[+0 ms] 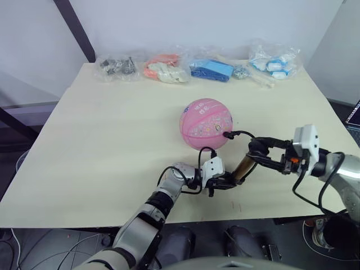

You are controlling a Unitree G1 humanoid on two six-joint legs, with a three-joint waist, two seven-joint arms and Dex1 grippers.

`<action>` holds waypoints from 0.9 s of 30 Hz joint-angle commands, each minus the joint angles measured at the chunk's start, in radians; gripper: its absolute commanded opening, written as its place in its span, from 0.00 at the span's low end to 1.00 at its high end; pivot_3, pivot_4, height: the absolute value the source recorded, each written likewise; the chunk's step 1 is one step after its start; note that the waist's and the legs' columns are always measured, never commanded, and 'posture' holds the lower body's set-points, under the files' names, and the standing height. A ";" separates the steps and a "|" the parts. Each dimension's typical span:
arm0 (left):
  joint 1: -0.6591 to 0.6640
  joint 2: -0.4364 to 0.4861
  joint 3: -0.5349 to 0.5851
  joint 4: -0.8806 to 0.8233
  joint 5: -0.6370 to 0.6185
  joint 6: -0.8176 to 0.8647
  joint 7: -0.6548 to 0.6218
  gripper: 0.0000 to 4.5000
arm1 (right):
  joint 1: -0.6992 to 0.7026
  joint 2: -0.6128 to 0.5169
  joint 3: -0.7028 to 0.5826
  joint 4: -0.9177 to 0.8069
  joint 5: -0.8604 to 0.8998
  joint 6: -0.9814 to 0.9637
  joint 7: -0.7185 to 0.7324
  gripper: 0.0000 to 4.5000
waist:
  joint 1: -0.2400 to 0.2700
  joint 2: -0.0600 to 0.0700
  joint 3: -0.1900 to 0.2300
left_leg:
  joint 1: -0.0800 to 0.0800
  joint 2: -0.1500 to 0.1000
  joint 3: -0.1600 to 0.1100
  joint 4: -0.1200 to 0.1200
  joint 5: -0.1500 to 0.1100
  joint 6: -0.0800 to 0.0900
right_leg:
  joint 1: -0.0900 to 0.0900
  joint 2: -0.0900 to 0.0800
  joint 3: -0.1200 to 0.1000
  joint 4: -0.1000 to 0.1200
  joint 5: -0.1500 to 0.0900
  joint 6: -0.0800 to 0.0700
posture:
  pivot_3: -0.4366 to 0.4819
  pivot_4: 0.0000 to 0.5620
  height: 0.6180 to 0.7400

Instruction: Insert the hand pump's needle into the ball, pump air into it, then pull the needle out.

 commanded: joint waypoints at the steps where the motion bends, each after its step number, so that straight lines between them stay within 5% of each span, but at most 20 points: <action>1: 0.027 0.028 -0.007 0.070 0.031 0.053 0.013 0.24 | -0.058 -0.033 -0.108 -0.074 0.126 0.039 0.016 0.42 | 0.000 0.002 0.003 | 0.000 0.000 0.000 0.000 0.000 0.000 | 0.000 0.000 0.000 0.000 0.000 0.000 | 0.48 0.27 1.00; 16: 0.025 0.026 -0.008 0.082 0.030 0.049 0.016 0.24 | -0.283 -0.104 -0.305 -0.023 0.426 0.187 -0.024 0.42 | 0.002 0.000 0.011 | -0.001 0.000 0.000 0.000 0.000 0.000 | 0.000 -0.002 0.000 0.000 0.001 -0.001 | 0.48 0.27 1.00; 27: 0.025 0.024 -0.010 0.080 0.031 0.048 0.018 0.24 | -0.106 -0.063 -0.102 -0.059 0.203 0.129 0.054 0.42 | 0.001 0.000 0.009 | 0.000 -0.002 0.000 0.001 0.000 0.000 | 0.001 -0.002 0.000 0.000 0.001 -0.001 | 0.48 0.27 1.00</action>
